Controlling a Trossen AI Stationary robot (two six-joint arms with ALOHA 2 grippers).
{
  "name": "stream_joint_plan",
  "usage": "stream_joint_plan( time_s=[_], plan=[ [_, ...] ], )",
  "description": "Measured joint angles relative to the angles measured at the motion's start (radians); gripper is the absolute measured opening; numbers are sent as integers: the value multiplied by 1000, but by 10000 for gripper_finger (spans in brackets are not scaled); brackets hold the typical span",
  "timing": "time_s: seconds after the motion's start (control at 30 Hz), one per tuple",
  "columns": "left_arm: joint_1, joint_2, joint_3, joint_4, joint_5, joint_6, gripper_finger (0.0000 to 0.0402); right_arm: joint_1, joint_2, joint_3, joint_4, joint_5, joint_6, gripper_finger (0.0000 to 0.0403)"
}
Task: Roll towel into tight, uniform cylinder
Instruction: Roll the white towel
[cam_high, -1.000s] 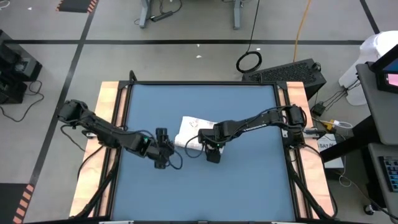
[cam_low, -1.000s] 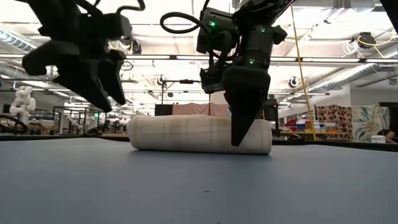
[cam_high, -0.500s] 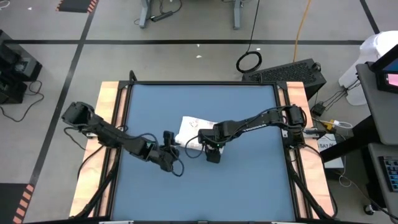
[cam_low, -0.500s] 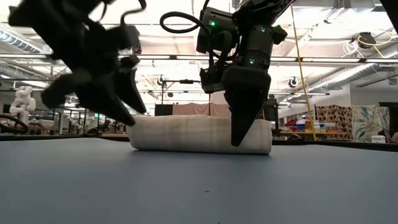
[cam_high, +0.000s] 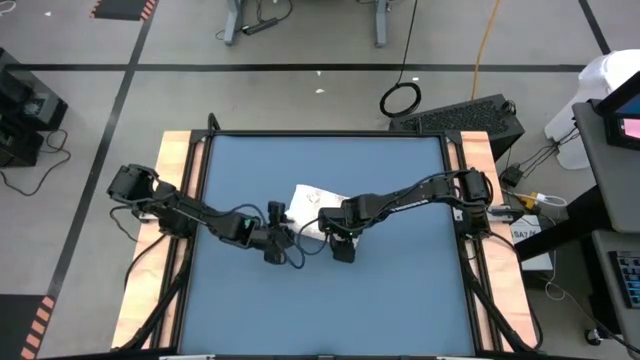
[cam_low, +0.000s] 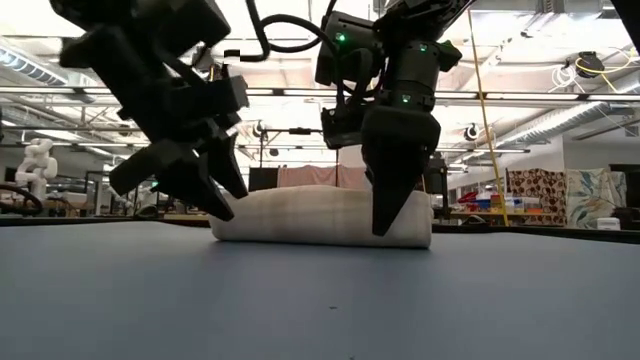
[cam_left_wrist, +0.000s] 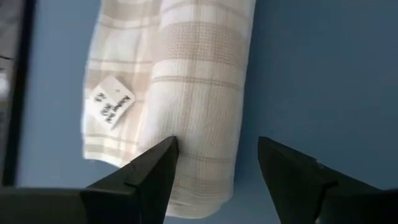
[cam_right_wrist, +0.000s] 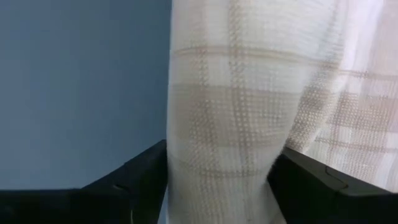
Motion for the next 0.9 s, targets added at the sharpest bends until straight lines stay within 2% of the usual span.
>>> stream_joint_plan(
  time_s=[0.13, 0.33, 0.5, 0.8, 0.9],
  plan=[
    [61, 0, 0, 11, 105, 13, 253, 5, 1, -1, 13, 0, -37, 249],
    [142, 0, 0, 20, 203, 92, 275, 8, 1, 6, 9, -2, -34, 249],
    [167, 0, 1, 45, 233, 141, 276, 22, 4, 52, -58, -7, -30, 249],
    [199, 0, 30, 47, 310, 143, 277, 56, 5, 184, -254, 31, 54, 249],
    [221, 0, 33, 64, 344, 165, 277, 98, 3, 199, -271, 102, 63, 249]
  ],
)
